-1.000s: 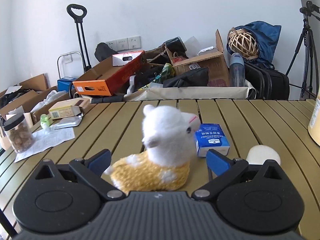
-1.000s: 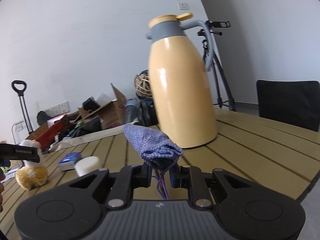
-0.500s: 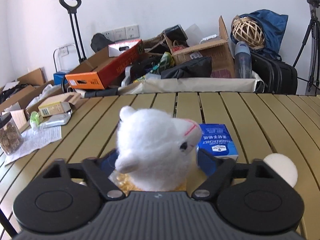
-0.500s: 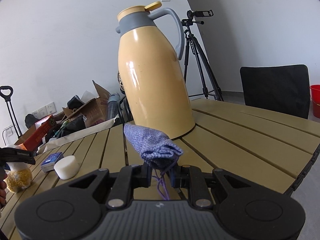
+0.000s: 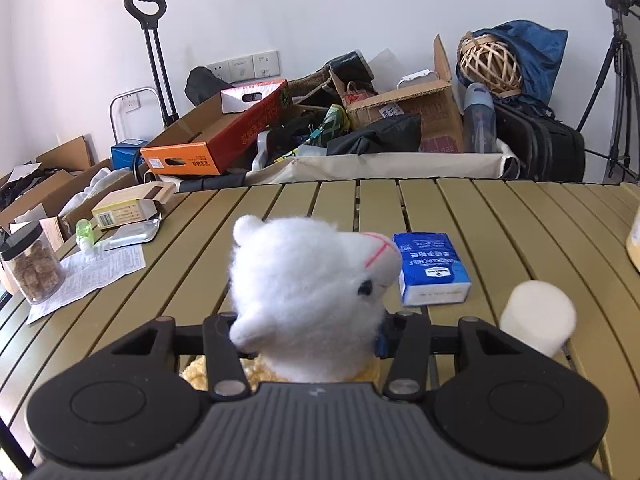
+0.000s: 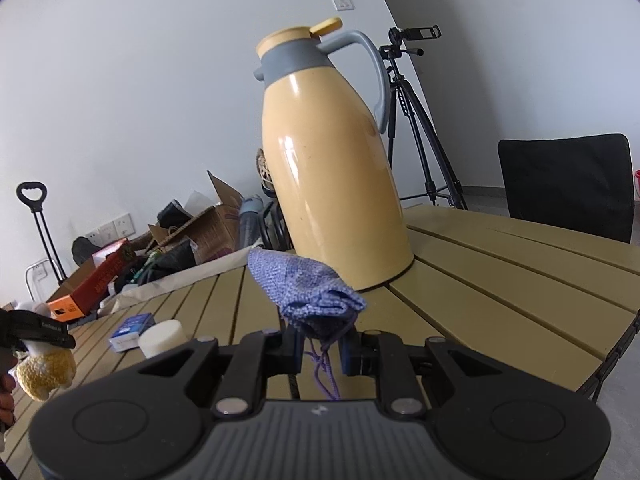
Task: Collect trash
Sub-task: 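Carry the llama plush and lavender pouch down toward the black bin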
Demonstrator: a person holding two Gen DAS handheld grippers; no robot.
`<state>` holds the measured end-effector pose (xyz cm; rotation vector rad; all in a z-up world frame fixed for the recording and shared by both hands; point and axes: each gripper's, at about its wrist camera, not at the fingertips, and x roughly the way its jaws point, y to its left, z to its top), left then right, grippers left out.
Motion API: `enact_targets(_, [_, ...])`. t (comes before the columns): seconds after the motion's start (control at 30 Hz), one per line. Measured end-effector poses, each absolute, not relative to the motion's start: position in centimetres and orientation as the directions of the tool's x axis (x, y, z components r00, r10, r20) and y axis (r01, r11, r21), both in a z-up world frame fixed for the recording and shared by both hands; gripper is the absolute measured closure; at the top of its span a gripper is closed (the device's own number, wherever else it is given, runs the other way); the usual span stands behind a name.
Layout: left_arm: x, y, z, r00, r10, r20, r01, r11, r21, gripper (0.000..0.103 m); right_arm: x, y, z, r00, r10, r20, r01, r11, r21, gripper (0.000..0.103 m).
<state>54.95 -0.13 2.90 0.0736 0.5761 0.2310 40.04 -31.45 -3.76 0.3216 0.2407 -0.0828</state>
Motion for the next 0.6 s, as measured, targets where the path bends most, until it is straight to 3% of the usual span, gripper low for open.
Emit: enact_targets(0.6, [39.9, -3.4, 9.1, 0.895, 0.153, -0.418, -0.111, 0.986, 0.122, 0.054, 34.6, -28.1, -1.7, 0.978, 0.141, -0.153, -0.089, 0.948, 0.305, 0.087])
